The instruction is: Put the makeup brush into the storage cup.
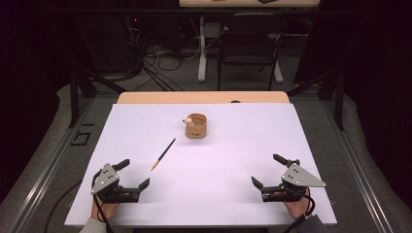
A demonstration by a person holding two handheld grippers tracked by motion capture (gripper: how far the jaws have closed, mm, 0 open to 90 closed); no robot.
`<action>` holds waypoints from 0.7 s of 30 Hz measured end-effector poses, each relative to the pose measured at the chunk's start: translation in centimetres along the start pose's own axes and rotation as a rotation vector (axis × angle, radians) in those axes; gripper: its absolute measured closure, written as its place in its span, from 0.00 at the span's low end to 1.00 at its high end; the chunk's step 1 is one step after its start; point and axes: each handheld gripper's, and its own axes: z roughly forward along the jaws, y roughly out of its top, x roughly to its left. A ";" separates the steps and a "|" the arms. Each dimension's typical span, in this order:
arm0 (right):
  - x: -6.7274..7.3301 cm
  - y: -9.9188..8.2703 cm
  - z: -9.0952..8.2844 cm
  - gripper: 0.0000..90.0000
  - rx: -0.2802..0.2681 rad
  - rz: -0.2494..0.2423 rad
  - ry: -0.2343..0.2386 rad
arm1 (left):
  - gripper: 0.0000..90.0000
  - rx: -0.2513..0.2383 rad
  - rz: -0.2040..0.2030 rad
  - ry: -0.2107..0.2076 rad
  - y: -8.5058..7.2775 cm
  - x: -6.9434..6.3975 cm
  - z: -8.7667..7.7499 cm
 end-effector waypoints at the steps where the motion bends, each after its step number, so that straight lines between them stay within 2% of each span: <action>1: 0.0 0.0 0.0 0.00 -0.001 -0.002 0.001 | 0.00 -0.001 -0.002 0.002 0.0 0.0 0.0; 9: -0.1 0.0 0.1 0.00 0.000 -0.003 0.011 | 0.00 0.011 -0.008 0.009 0.0 0.2 0.2; 15: -0.1 0.0 0.1 0.00 -0.005 0.001 0.019 | 0.00 0.037 -0.007 -0.024 0.1 0.4 1.1; 21: 0.0 0.0 0.1 0.00 -0.005 0.003 0.025 | 0.00 0.042 -0.013 -0.007 0.3 0.8 1.8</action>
